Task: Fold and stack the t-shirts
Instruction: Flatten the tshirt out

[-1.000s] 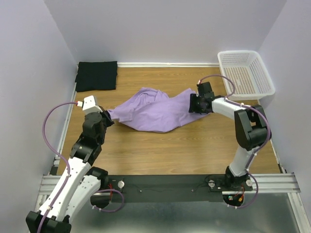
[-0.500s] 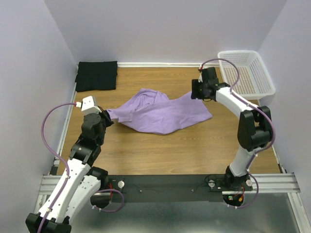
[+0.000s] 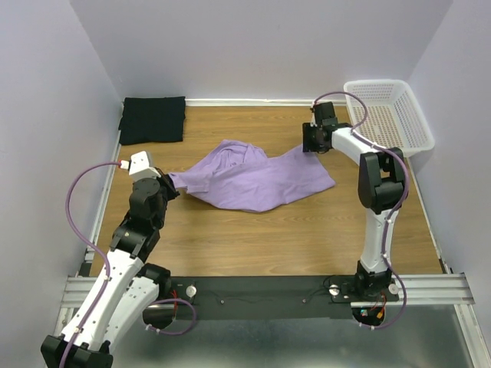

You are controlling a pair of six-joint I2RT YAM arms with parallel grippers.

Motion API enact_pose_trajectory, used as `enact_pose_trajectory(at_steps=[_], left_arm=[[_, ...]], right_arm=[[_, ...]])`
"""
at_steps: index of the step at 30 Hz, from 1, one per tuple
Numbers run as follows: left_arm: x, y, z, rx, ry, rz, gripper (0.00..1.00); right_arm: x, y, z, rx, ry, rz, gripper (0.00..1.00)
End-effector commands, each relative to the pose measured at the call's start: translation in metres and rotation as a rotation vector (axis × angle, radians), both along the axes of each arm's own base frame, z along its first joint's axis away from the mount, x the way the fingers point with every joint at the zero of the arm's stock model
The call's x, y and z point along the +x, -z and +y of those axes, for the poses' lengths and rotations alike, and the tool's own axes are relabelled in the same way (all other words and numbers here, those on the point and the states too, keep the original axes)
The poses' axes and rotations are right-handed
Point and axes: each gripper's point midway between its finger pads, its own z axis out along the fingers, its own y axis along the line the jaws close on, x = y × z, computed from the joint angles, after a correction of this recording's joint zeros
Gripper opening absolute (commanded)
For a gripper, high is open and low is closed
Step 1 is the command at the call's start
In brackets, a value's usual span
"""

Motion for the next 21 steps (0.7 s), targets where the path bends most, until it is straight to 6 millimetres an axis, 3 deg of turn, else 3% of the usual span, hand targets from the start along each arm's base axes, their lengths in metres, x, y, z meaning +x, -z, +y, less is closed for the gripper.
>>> enact_pose_trajectory(at_steps=[1, 11, 21], left_arm=[[0.002, -0.002, 0.005, -0.003, -0.033, -0.013, 0.0], [0.003, -0.001, 0.004, 0.0, -0.025, -0.01, 0.0], [0.004, 0.0, 0.003, 0.0, -0.019, -0.008, 0.0]], right_arm=[[0.018, -0.004, -0.01, 0.007, 0.011, -0.025, 0.55], [0.015, 0.008, -0.007, 0.082, -0.038, 0.006, 0.44], [0.003, 0.036, -0.001, 0.102, -0.081, 0.069, 0.44]])
